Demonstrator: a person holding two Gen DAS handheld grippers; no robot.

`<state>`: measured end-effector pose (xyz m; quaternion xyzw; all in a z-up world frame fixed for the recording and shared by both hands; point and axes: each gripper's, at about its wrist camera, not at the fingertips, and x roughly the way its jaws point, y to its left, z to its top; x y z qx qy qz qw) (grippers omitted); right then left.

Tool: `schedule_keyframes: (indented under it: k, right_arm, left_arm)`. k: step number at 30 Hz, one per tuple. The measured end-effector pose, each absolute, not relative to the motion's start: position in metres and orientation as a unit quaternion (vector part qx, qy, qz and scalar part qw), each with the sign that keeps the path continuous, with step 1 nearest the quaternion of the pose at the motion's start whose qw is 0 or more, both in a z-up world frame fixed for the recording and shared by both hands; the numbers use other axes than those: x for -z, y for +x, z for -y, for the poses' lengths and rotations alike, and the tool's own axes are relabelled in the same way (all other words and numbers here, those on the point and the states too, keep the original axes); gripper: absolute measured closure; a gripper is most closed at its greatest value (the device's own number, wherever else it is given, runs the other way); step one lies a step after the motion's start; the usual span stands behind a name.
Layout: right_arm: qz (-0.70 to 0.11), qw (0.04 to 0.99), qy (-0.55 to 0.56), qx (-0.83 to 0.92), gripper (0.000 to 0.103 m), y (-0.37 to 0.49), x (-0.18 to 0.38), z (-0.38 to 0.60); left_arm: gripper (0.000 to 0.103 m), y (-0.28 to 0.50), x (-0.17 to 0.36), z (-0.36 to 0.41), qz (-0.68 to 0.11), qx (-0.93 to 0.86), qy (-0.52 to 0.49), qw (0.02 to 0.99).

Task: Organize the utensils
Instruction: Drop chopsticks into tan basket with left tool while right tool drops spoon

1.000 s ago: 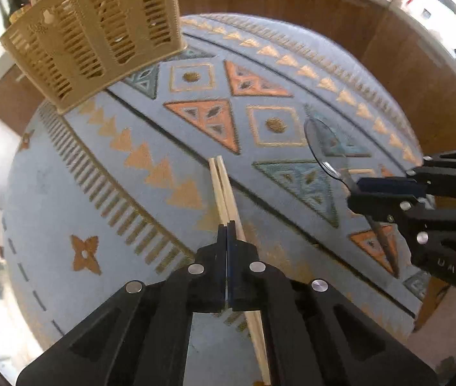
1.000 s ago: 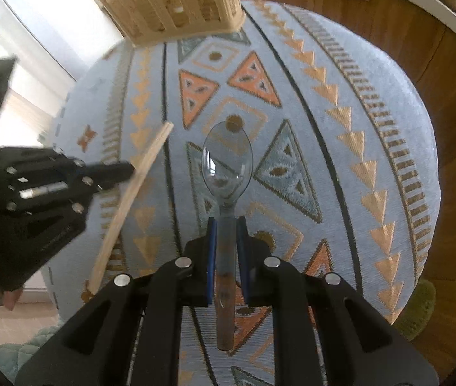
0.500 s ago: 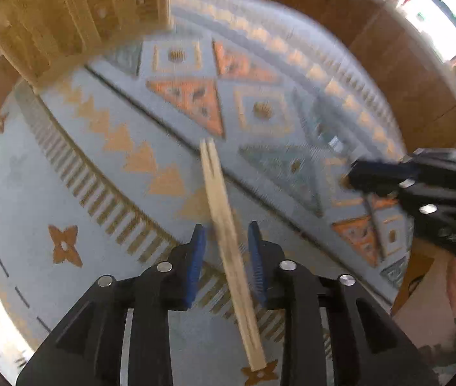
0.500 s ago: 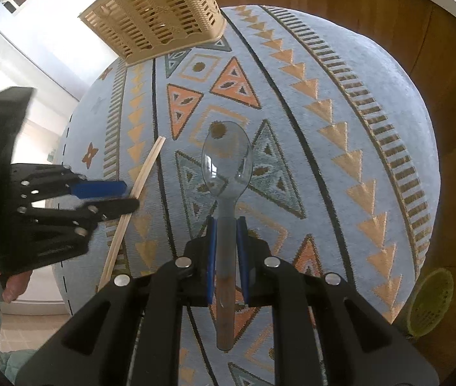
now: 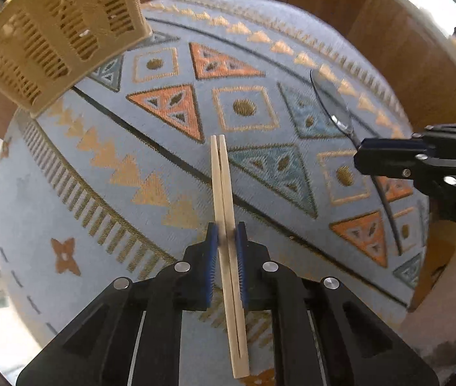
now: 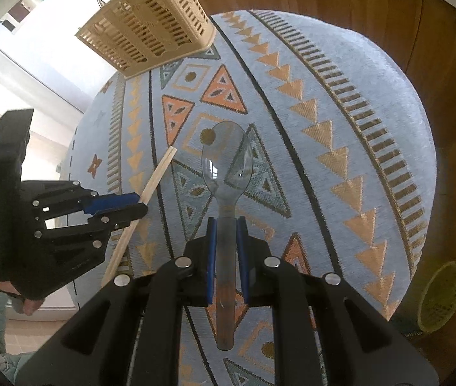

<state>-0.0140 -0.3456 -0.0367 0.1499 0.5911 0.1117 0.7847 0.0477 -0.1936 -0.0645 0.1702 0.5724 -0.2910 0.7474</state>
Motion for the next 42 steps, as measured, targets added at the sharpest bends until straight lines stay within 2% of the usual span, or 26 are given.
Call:
schedule_keyframes:
  k: [5,10,23,31,42]
  right_arm:
    - [-0.566,0.800,0.162,-0.121,0.093,-0.015,0.022,0.346]
    - [-0.505,0.836,0.161,-0.139,0.093,-0.011,-0.010,0.333]
    - [-0.282,0.939,0.131,-0.145,0.093,0.051,-0.116,0.277]
    - [-0.166,0.965,0.163,-0.118,0.093,0.118,-0.148,0.251]
    - [-0.124,0.985,0.106,-0.048,0.093,0.182,-0.102,0.203]
  left_arm:
    - [0.094,0.044,0.049,0.163,-0.530,0.328,0.083,0.778]
    - [0.094,0.036,0.012,0.130,-0.446,0.344,0.022,0.826]
    - [0.094,0.057,-0.116,0.040,-0.120,0.270,-0.078,0.952]
    - [0.094,0.117,-0.141,0.025,-0.047,0.232,-0.137,0.962]
    - [0.094,0.186,-0.118,0.025,-0.013,0.173,-0.118,0.978]
